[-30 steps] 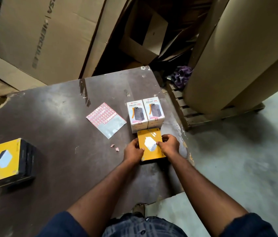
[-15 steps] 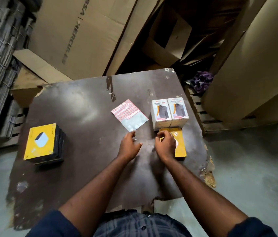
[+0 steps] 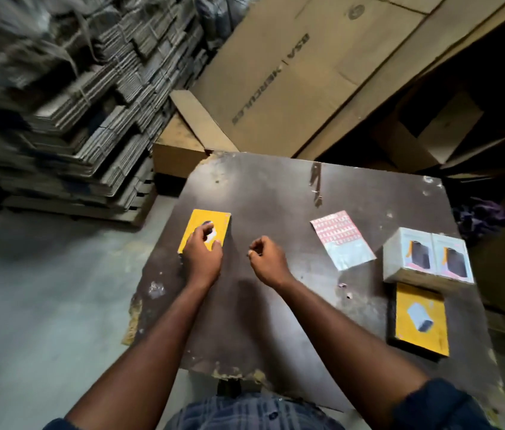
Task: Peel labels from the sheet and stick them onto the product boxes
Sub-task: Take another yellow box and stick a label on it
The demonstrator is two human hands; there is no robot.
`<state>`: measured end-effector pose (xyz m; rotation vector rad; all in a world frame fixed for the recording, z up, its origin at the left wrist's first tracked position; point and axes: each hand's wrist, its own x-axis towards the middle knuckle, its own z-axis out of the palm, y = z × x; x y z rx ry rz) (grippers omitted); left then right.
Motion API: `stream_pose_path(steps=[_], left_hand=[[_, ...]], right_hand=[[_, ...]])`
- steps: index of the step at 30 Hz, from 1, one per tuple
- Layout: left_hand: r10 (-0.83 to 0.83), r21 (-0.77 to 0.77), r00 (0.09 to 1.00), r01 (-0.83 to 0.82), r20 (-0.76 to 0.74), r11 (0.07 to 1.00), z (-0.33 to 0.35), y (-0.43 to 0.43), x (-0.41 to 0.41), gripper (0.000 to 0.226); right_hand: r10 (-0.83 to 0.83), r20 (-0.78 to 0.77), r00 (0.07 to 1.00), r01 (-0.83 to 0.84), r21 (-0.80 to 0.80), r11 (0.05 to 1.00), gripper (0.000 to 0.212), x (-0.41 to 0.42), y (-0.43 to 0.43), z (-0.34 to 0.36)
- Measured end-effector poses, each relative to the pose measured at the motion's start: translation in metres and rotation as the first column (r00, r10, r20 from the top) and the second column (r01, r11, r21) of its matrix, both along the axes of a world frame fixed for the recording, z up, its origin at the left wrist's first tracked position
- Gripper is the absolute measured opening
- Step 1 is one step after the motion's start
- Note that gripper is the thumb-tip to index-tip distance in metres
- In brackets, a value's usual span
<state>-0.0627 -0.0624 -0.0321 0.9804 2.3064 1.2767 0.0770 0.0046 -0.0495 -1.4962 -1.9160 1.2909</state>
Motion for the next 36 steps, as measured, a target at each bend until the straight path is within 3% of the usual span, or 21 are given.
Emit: stream_pose_path(steps=[5,10,12,16,27,32,36], left_hand=[[0.017,-0.295,0.999,-0.026,-0.034,0.955,-0.003,-0.015,-0.061,0.043],[-0.096,-0.383,0.995,0.099,0.029,0.919,-0.027,-0.026,-0.076,0.056],[-0.110,-0.365,0.994,0.106,0.012,0.925,-0.032,-0.028,-0.079,0.059],[-0.145,-0.297,0.989,0.148,0.030,0.943,-0.036,-0.032,-0.083,0.066],[-0.241,0.017,0.970,0.241,0.000,0.970,0.003,-0.014,-0.080,0.064],[-0.283,0.093,0.957,0.288,-0.062,0.953,0.025,-0.002,-0.079,0.063],[-0.313,0.163,0.947,0.320,-0.068,0.934,0.041,0.006,-0.083,0.053]], right_hand=[[0.208,0.104,0.973,-0.197,-0.107,0.975,0.046,-0.051,-0.009,0.000],[0.331,0.160,0.930,-0.331,-0.032,0.943,0.076,-0.071,-0.018,-0.009],[0.353,0.222,0.909,-0.363,0.004,0.932,0.077,-0.073,-0.023,-0.018],[0.257,0.209,0.943,-0.274,0.056,0.960,0.068,-0.076,-0.032,-0.022],[-0.066,0.046,0.997,0.044,0.363,0.931,0.052,-0.068,-0.019,0.004],[-0.099,-0.012,0.995,0.094,0.435,0.896,0.038,-0.058,-0.005,0.029],[-0.030,0.011,1.000,0.023,0.386,0.922,0.040,-0.048,0.015,0.059]])
